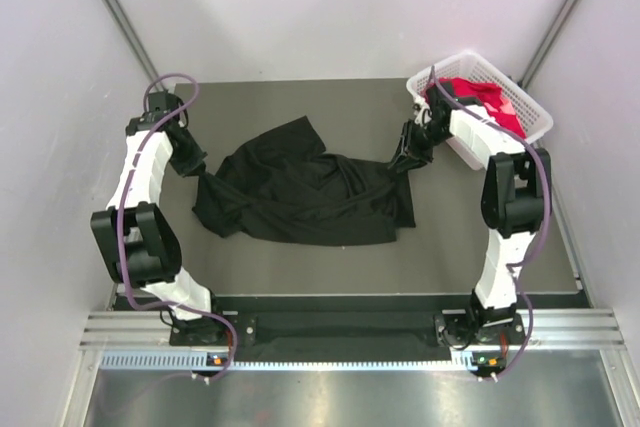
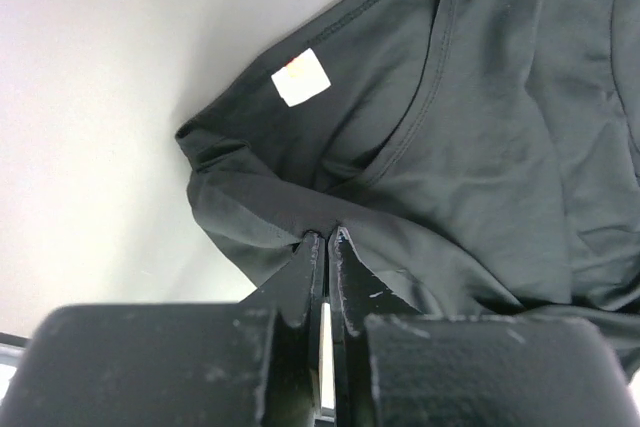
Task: Fold and stack the t-shirts
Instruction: Flatten the tshirt out
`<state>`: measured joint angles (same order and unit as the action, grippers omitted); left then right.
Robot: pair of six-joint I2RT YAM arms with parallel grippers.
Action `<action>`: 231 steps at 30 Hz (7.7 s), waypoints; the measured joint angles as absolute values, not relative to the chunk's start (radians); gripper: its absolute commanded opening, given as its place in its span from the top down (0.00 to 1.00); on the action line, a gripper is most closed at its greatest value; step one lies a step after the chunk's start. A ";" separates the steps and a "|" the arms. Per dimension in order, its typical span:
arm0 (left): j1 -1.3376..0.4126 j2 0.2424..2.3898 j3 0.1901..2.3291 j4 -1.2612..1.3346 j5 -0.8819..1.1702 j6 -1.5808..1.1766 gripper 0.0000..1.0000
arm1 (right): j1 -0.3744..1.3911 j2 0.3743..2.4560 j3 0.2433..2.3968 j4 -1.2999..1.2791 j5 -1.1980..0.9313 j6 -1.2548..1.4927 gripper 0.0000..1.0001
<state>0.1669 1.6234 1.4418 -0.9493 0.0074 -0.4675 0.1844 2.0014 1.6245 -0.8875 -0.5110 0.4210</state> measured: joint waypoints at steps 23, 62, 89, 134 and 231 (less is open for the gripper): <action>0.167 1.609 1.367 -0.908 0.076 -0.447 1.00 | 0.429 1.802 1.269 -0.789 -0.211 0.437 0.58; 0.167 1.589 1.336 -0.904 0.070 -0.424 1.00 | 0.498 1.563 1.095 -0.866 -0.303 0.377 0.98; 0.167 1.506 1.213 -0.909 0.090 -0.417 1.00 | 0.525 1.360 0.712 -0.680 -0.384 0.837 0.37; 0.167 1.438 1.135 -0.867 0.139 -0.442 1.00 | 0.622 1.245 0.474 -0.443 -0.219 1.659 0.59; 0.075 1.248 2.171 -0.980 -0.171 -0.468 1.00 | 0.583 1.502 2.160 -1.124 0.105 0.440 1.00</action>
